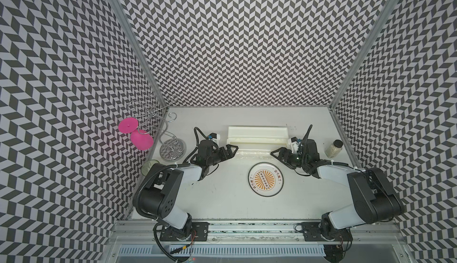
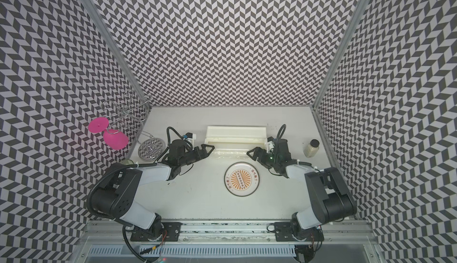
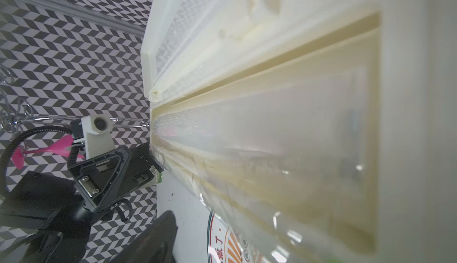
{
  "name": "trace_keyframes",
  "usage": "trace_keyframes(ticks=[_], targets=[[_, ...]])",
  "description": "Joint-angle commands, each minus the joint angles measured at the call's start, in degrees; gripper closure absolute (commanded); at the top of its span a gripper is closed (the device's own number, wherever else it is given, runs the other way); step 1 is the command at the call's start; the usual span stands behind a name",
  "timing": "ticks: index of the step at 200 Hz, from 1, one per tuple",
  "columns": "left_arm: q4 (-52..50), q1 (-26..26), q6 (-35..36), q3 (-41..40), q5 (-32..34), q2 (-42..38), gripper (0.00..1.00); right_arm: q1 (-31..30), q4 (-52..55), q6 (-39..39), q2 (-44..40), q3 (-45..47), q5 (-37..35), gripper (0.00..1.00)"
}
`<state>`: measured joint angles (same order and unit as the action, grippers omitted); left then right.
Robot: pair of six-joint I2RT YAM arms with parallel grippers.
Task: Wrap the plate with plastic wrap
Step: Move the plastic wrap cutting box to the center of the board.
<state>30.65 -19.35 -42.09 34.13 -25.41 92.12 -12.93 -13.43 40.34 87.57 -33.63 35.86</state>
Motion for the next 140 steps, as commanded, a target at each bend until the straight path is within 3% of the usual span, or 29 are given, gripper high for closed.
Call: trace_keyframes(ticks=[1,37,83,113,140], targets=[[5.7,-0.2,-1.0,5.1,-2.2,3.7,0.05,0.5,-8.3,1.8,2.7,-3.4,0.6,0.08],[3.8,1.1,-1.8,8.2,-3.3,6.4,0.06,1.1,-7.2,0.7,5.3,-6.0,0.7,0.09],[8.0,4.3,-5.7,-1.0,-5.7,0.0,0.06,4.5,-4.2,-3.7,1.7,-2.5,1.4,0.1],[19.8,0.7,-8.8,-8.2,-5.3,-0.4,0.06,5.7,-9.3,-3.4,1.8,0.2,4.0,0.14],[26.3,-3.2,-8.7,-8.6,-3.2,1.6,0.1,6.7,-12.3,-4.3,2.2,0.7,5.1,0.2]])
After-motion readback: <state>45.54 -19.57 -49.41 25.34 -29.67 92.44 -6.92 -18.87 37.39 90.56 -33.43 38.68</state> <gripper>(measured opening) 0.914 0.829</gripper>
